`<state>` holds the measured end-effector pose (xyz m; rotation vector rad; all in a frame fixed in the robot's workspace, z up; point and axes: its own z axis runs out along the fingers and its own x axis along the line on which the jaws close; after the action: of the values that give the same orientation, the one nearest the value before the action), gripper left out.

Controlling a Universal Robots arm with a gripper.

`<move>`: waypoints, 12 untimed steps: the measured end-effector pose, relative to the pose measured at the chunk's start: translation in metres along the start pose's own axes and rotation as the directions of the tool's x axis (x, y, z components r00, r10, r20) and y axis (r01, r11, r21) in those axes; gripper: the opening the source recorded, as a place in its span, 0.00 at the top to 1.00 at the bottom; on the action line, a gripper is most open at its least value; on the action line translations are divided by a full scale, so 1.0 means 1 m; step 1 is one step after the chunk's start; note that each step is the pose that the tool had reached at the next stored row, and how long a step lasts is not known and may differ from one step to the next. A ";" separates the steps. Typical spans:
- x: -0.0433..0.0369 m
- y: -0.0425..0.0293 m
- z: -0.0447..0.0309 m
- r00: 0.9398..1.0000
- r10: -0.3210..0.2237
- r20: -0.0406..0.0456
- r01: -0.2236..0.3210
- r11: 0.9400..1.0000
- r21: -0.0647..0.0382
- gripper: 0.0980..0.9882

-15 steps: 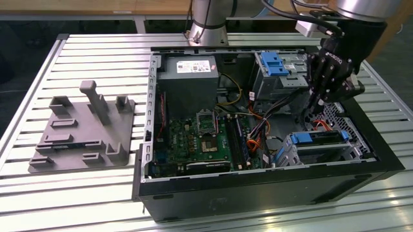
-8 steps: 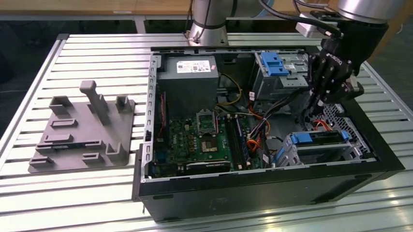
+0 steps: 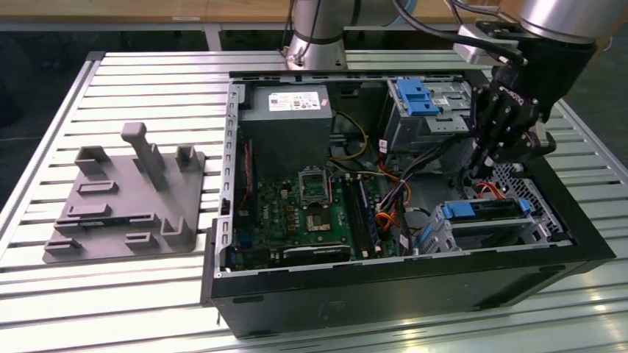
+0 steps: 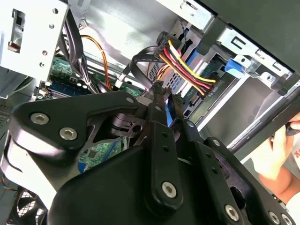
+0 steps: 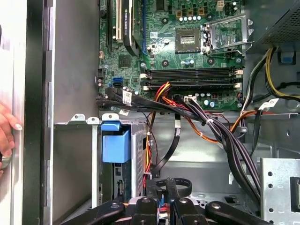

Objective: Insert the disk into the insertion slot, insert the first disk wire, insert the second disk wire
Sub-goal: 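Insert the second disk wire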

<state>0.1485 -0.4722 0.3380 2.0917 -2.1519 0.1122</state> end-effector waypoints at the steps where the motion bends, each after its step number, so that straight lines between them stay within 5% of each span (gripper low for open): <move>1: 0.0012 0.0000 0.0003 1.000 0.000 0.005 0.000 1.000 0.000 0.89; 12: 0.0149 -0.0005 0.0030 0.999 0.005 0.053 -0.005 1.000 -0.003 0.89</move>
<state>0.1484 -0.4874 0.3373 2.1113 -2.1857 0.0554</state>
